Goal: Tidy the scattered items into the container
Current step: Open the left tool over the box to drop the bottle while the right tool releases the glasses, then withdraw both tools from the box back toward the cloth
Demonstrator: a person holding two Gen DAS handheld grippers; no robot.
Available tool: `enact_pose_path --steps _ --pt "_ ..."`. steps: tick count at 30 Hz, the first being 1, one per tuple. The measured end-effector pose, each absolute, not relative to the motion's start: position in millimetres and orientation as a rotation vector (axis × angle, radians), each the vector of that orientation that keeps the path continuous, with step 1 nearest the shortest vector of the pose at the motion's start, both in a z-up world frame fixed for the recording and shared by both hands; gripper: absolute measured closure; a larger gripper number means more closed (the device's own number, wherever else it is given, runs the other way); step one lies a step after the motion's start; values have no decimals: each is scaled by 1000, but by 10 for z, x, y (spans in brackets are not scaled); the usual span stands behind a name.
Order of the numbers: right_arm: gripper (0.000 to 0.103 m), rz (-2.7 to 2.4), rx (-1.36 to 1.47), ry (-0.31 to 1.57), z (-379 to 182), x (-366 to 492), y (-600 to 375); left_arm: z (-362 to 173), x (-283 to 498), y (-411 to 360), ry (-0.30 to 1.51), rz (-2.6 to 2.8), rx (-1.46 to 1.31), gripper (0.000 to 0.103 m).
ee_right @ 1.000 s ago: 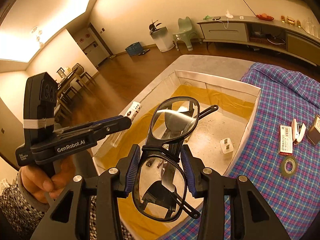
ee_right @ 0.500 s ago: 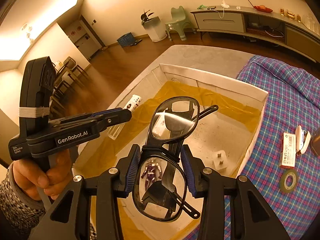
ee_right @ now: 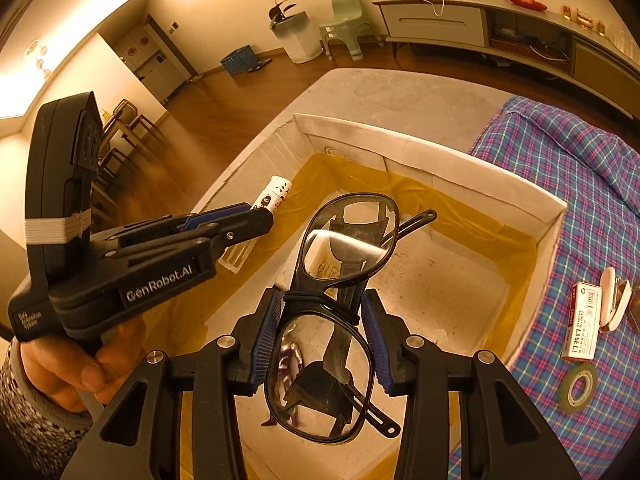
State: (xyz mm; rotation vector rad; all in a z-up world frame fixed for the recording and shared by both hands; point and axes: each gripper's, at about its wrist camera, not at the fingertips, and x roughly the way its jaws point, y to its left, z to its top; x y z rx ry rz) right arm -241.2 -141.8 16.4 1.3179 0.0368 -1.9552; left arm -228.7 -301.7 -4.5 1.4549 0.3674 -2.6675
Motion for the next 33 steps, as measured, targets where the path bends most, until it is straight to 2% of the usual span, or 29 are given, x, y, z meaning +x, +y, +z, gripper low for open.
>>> enact_pose_path --steps 7,33 --pt "59 -1967 1328 23 111 -2478 -1440 -29 -2307 -2964 323 -2675 1413 68" --pt "58 -1918 1284 71 325 -1930 -1088 172 -1782 -2644 238 -2667 1471 66"
